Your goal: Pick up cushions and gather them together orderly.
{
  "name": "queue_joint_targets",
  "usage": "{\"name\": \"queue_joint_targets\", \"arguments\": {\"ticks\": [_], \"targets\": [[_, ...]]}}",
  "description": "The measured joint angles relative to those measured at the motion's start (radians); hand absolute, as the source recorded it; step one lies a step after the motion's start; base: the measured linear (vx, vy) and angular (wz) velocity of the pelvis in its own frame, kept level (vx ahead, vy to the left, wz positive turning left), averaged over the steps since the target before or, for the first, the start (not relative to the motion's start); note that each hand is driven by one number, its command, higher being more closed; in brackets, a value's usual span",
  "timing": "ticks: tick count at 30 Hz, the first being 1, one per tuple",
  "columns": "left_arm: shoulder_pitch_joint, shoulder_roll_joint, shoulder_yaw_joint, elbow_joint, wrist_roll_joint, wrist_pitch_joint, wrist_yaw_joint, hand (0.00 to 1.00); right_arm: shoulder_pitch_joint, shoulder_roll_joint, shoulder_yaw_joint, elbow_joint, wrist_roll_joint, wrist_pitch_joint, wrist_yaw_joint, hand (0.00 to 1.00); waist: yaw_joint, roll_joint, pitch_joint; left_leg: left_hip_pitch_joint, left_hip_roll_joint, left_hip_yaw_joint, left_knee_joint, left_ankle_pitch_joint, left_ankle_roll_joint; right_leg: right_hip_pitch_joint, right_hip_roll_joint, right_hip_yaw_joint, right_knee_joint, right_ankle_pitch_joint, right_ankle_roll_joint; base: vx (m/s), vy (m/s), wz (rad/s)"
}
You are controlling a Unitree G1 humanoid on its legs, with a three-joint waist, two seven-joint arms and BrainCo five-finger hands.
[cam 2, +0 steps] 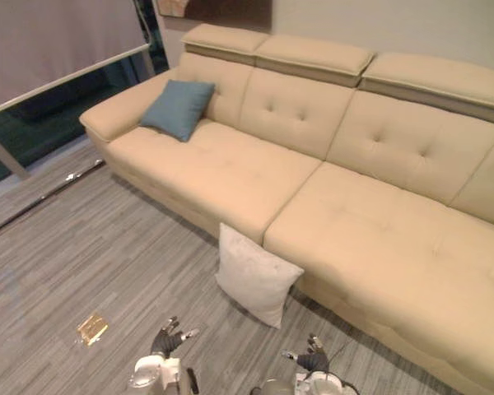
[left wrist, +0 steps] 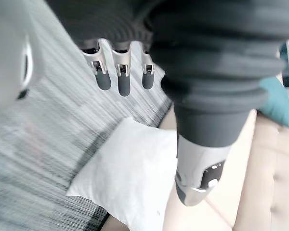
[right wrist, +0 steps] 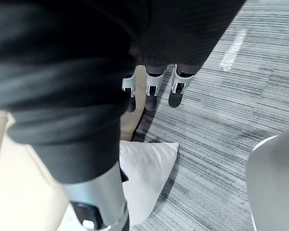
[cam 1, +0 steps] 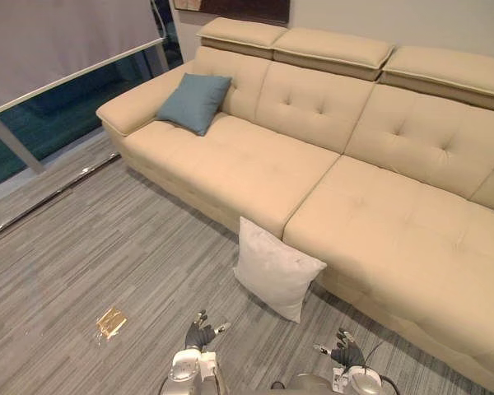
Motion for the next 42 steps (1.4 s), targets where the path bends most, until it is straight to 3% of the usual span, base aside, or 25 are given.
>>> {"name": "queue_joint_targets", "arguments": {"ticks": [2, 3, 4, 5, 7, 9, 11, 12, 14, 16, 17, 18, 19, 21, 24, 26, 28, 31, 34, 36, 42], "targets": [[-0.004, 0.000, -0.007, 0.001, 0.000, 0.000, 0.001, 0.00, 0.001, 0.001, 0.002, 0.000, 0.001, 0.000, -0.006, 0.00, 0.005, -0.001, 0.000, 0.004, -0.058, -0.098, -0.152, 0.065, 0.005, 0.014, -0.005, 0.047, -0.002, -0.018, 0.032, 0.37, 0.196, -0.84], [0.000, -0.001, -0.015, 0.003, 0.000, 0.000, 0.001, 0.00, 0.007, -0.003, 0.005, 0.000, 0.001, 0.000, -0.010, 0.00, 0.005, 0.007, -0.006, 0.007, -0.061, -0.121, -0.209, 0.147, 0.032, 0.020, 0.002, 0.079, -0.001, -0.035, 0.057, 0.36, 0.241, -0.71], [0.003, -0.002, -0.019, 0.005, 0.000, 0.000, 0.000, 0.00, 0.008, -0.007, 0.007, -0.001, 0.001, 0.000, -0.011, 0.00, 0.005, 0.015, -0.012, 0.008, -0.058, -0.122, -0.217, 0.182, 0.042, 0.022, 0.008, 0.093, 0.001, -0.042, 0.067, 0.37, 0.307, -0.91], [-0.008, 0.008, -0.020, 0.020, 0.000, 0.000, 0.000, 0.00, 0.007, 0.001, 0.012, 0.008, 0.001, 0.007, -0.015, 0.00, 0.012, 0.004, -0.020, 0.017, -0.064, -0.103, -0.194, 0.215, 0.041, 0.034, 0.001, 0.145, 0.016, -0.068, 0.094, 0.38, 0.300, -0.95], [-0.009, 0.029, -0.017, 0.032, 0.001, 0.002, 0.001, 0.00, 0.016, 0.029, 0.036, 0.000, 0.000, 0.005, -0.015, 0.00, 0.016, -0.055, -0.051, 0.045, -0.081, -0.026, -0.214, 0.177, 0.068, 0.005, -0.046, 0.203, 0.058, -0.078, 0.113, 0.41, 0.300, -1.00], [-0.012, 0.033, -0.021, 0.047, 0.001, 0.002, 0.000, 0.00, 0.011, 0.047, 0.045, -0.003, -0.008, 0.003, -0.010, 0.00, 0.022, -0.071, -0.060, 0.088, -0.087, 0.037, -0.220, 0.148, 0.090, -0.022, -0.068, 0.230, 0.125, -0.068, 0.144, 0.24, 0.199, -0.80], [-0.013, 0.036, -0.038, 0.057, 0.001, 0.001, 0.000, 0.00, -0.001, 0.049, 0.044, 0.000, -0.008, 0.002, -0.009, 0.00, 0.032, -0.059, -0.055, 0.158, -0.083, 0.084, -0.263, 0.133, 0.104, -0.067, -0.075, 0.210, 0.252, -0.047, 0.184, 0.13, 0.184, -0.76], [-0.014, 0.036, -0.038, 0.065, 0.001, 0.001, 0.000, 0.00, -0.007, 0.049, 0.045, 0.001, -0.008, 0.001, -0.004, 0.00, 0.032, -0.044, -0.048, 0.198, -0.079, 0.106, -0.291, 0.129, 0.110, -0.102, -0.090, 0.161, 0.330, -0.049, 0.184, 0.10, 0.163, -0.65], [-0.015, 0.037, -0.038, 0.084, 0.001, 0.000, 0.000, 0.00, -0.009, 0.049, 0.045, 0.002, -0.008, -0.004, -0.001, 0.00, 0.030, -0.041, -0.053, 0.245, -0.073, 0.119, -0.324, 0.128, 0.110, -0.129, -0.121, 0.074, 0.359, -0.068, 0.163, 0.06, 0.091, -0.28], [-0.015, 0.039, -0.038, 0.095, 0.001, -0.002, -0.001, 0.00, -0.011, 0.049, 0.044, 0.011, -0.008, -0.010, 0.000, 0.00, 0.027, -0.041, -0.053, 0.264, -0.060, 0.119, -0.346, 0.132, 0.101, -0.146, -0.133, 0.020, 0.291, -0.070, 0.158, 0.06, 0.014, -0.02], [-0.016, 0.042, -0.040, 0.101, 0.001, -0.003, -0.001, 0.00, -0.016, 0.047, 0.043, 0.024, -0.009, -0.015, -0.001, 0.00, 0.027, -0.046, -0.057, 0.268, -0.060, 0.116, -0.356, 0.139, 0.087, -0.162, -0.141, 0.002, 0.211, -0.049, 0.161, 0.07, -0.081, 0.03], [-0.017, 0.050, -0.046, 0.102, 0.002, -0.003, -0.002, 0.00, -0.020, 0.048, 0.043, 0.042, -0.009, -0.018, -0.001, 0.00, 0.027, -0.062, -0.061, 0.266, -0.073, 0.111, -0.356, 0.143, 0.078, -0.166, -0.149, 0.004, 0.129, 0.025, 0.157, 0.11, -0.150, 0.10], [-0.026, 0.055, -0.048, 0.115, 0.002, -0.002, -0.004, 0.00, -0.026, 0.041, 0.036, 0.056, -0.007, -0.018, -0.001, 0.00, 0.024, -0.070, -0.068, 0.263, -0.087, 0.092, -0.359, 0.147, 0.066, -0.156, -0.155, 0.003, 0.089, 0.013, 0.150, 0.10, -0.120, 0.11], [-0.026, 0.043, -0.049, 0.134, 0.004, -0.002, -0.013, 0.00, -0.028, 0.017, 0.025, 0.078, -0.007, -0.021, -0.003, 0.00, 0.013, -0.041, -0.080, 0.269, -0.072, 0.071, -0.390, 0.163, 0.045, -0.151, -0.137, -0.010, 0.067, 0.015, 0.146, 0.08, -0.130, 0.13], [-0.018, 0.025, -0.048, 0.135, 0.009, -0.002, -0.014, 0.00, -0.008, -0.006, -0.001, 0.094, -0.007, -0.015, -0.011, 0.00, 0.014, -0.017, -0.083, 0.306, -0.051, 0.068, -0.423, 0.171, 0.034, -0.111, -0.111, -0.018, 0.034, 0.020, 0.138, 0.07, -0.114, 0.02], [-0.018, 0.024, -0.048, 0.135, 0.009, -0.002, -0.014, 0.00, 0.000, -0.006, 0.000, 0.092, 0.001, -0.015, -0.016, 0.00, 0.014, -0.019, -0.083, 0.307, -0.040, 0.068, -0.423, 0.168, 0.029, -0.107, -0.100, -0.021, 0.030, 0.022, 0.136, 0.04, -0.085, -0.03], [-0.021, 0.024, -0.048, 0.132, 0.009, -0.002, -0.011, 0.00, -0.006, -0.001, 0.002, 0.086, 0.016, -0.015, -0.018, 0.00, 0.014, -0.027, -0.073, 0.285, -0.035, 0.057, -0.402, 0.162, 0.020, -0.116, -0.097, -0.029, 0.037, 0.021, 0.135, 0.00, -0.045, 0.09], [-0.047, 0.033, -0.045, 0.100, 0.001, 0.000, 0.004, 0.00, -0.032, -0.004, 0.004, 0.071, 0.049, -0.017, -0.027, 0.00, 0.017, -0.041, -0.031, 0.148, -0.025, 0.035, -0.239, 0.104, 0.022, -0.207, -0.102, -0.038, 0.135, -0.009, 0.126, -0.06, -0.023, 0.16], [-0.120, 0.071, -0.044, 0.036, -0.046, 0.004, 0.058, 0.00, -0.091, -0.009, 0.009, -0.011, 0.121, -0.026, -0.057, 0.00, 0.017, -0.048, 0.069, -0.101, -0.003, -0.005, 0.034, 0.018, 0.034, -0.410, -0.113, -0.057, 0.348, -0.074, 0.123, -0.19, 0.022, 0.24], [-0.147, 0.101, -0.039, -0.009, -0.074, 0.005, 0.083, 0.00, -0.134, -0.027, 0.010, -0.058, 0.149, -0.030, -0.072, 0.00, 0.022, -0.046, 0.112, -0.198, 0.007, -0.008, 0.144, -0.020, 0.041, -0.506, -0.123, -0.050, 0.454, -0.111, 0.124, -0.21, 0.028, -0.01], [-0.265, 0.192, 0.018, -0.101, -0.132, -0.005, 0.146, 0.00, -0.243, -0.056, 0.008, -0.168, 0.196, -0.063, -0.118, 0.00, 0.025, -0.045, 0.189, -0.438, 0.021, -0.025, 0.301, -0.050, 0.056, -0.743, -0.130, -0.035, 0.601, -0.135, 0.127, -0.19, 0.036, -0.05]]}}
